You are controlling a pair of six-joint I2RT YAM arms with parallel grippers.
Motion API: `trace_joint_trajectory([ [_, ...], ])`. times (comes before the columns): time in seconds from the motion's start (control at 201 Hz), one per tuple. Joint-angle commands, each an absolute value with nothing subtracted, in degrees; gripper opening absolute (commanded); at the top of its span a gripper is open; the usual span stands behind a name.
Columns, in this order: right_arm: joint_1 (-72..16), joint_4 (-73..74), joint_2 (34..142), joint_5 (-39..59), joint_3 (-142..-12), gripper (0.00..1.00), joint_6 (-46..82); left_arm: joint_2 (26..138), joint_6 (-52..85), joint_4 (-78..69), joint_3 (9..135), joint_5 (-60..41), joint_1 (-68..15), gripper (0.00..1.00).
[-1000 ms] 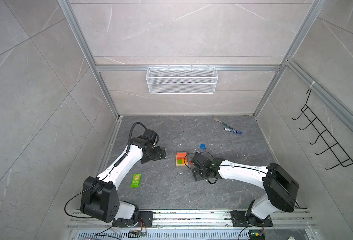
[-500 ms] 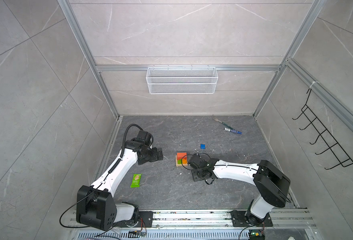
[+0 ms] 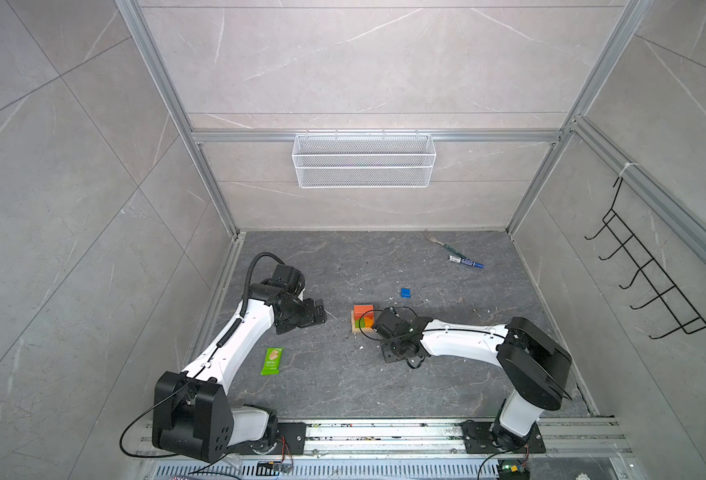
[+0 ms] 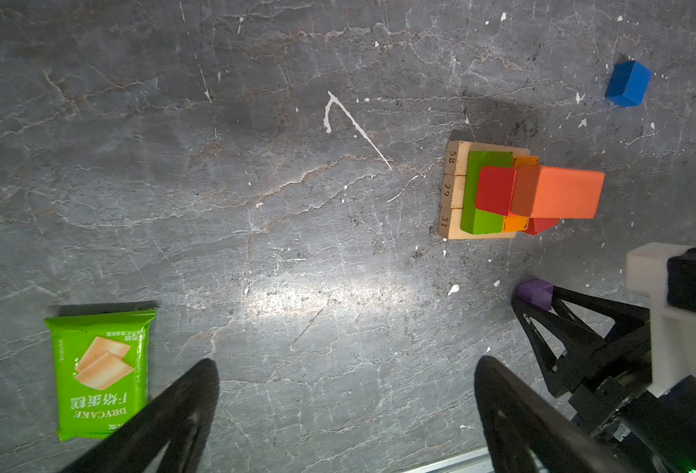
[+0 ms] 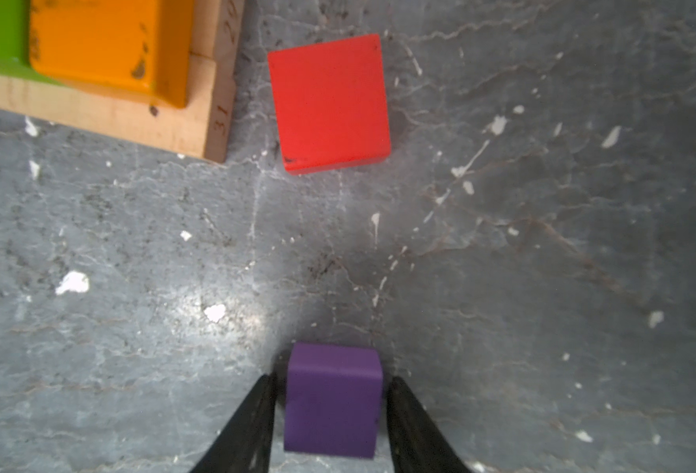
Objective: Build the wood block tower
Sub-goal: 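Lower the right gripper onto the purple cube and close on it, then lift the purple cube with the right gripper and carry it over the stack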
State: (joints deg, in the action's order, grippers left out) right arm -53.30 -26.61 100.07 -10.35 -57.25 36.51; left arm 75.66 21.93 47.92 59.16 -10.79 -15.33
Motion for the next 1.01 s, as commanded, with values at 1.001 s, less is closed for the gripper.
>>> trace_joint_trajectory([
  [1.001,-53.7,-38.5,100.7,-13.5,-68.9,0.02,41.9,73.7,21.5,47.4,58.4,-12.0,-14.9,1.00],
])
